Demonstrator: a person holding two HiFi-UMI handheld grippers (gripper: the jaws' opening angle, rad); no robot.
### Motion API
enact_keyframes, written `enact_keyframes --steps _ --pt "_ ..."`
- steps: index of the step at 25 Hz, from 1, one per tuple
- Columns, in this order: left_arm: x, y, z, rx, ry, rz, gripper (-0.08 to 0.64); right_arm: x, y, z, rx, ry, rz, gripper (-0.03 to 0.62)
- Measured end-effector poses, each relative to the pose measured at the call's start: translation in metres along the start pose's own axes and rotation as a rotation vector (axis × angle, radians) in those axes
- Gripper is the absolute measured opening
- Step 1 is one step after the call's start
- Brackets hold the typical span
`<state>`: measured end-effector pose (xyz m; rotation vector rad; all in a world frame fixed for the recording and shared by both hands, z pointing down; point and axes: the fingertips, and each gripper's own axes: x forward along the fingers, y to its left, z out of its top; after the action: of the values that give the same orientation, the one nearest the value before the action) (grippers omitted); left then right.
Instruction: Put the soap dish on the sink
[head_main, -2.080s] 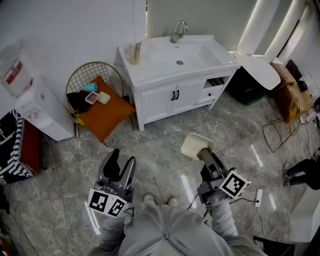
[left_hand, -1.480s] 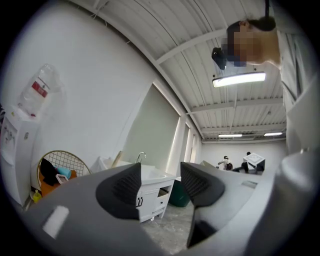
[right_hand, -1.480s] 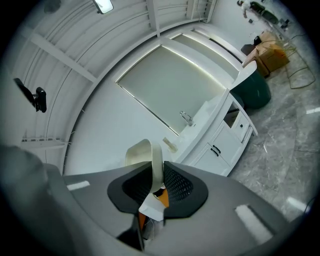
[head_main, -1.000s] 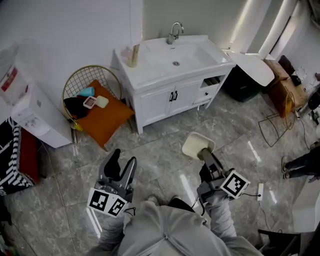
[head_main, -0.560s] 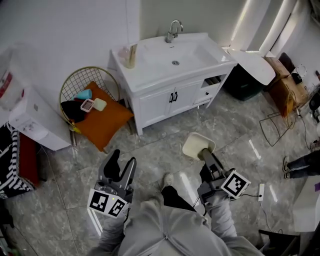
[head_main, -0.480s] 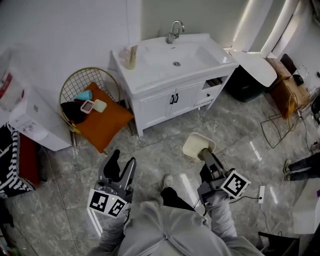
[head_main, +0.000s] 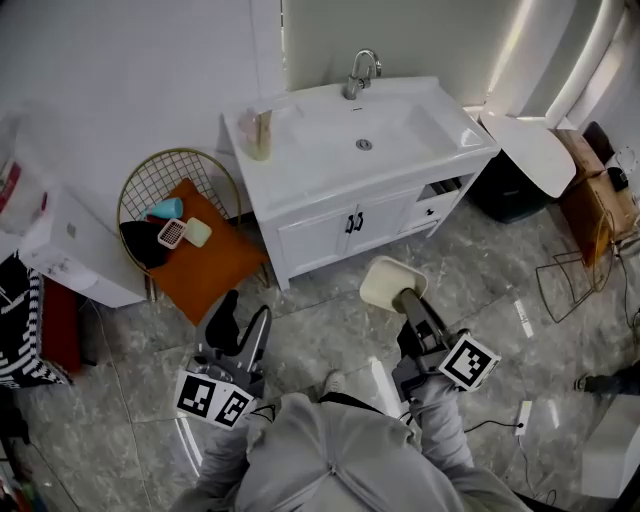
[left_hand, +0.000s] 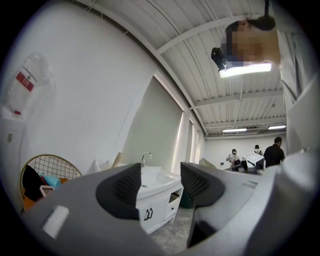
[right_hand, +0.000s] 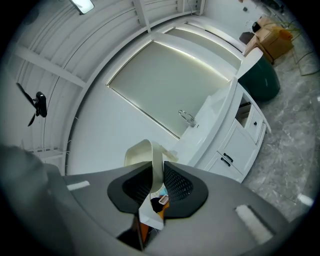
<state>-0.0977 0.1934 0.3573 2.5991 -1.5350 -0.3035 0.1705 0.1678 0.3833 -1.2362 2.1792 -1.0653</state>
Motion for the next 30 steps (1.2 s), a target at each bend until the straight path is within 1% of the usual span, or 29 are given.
enact_keyframes --steps 5,12,15,19,24,30 --pt "0.046 0.000 0.002 0.017 -0.011 0.014 0.268 0.033 -0.023 0.032 0.007 0.022 0.017 0.058" --pt "0.099 0.020 -0.001 0.028 -0.001 0.026 0.268 0.083 -0.048 0.057 0.009 0.052 0.024 0.058" --pt "0.122 0.037 -0.007 0.026 0.010 0.028 0.268 0.110 -0.059 0.061 0.020 0.060 0.020 0.057" --pt "0.165 0.065 -0.009 0.024 0.010 0.004 0.268 0.155 -0.070 0.074 0.024 0.051 0.012 0.057" --pt "0.217 0.105 0.002 0.031 -0.003 -0.020 0.268 0.213 -0.076 0.093 0.005 0.038 0.002 0.057" --pt "0.271 0.152 0.016 0.029 -0.021 -0.051 0.268 0.281 -0.079 0.109 0.014 0.002 -0.008 0.057"
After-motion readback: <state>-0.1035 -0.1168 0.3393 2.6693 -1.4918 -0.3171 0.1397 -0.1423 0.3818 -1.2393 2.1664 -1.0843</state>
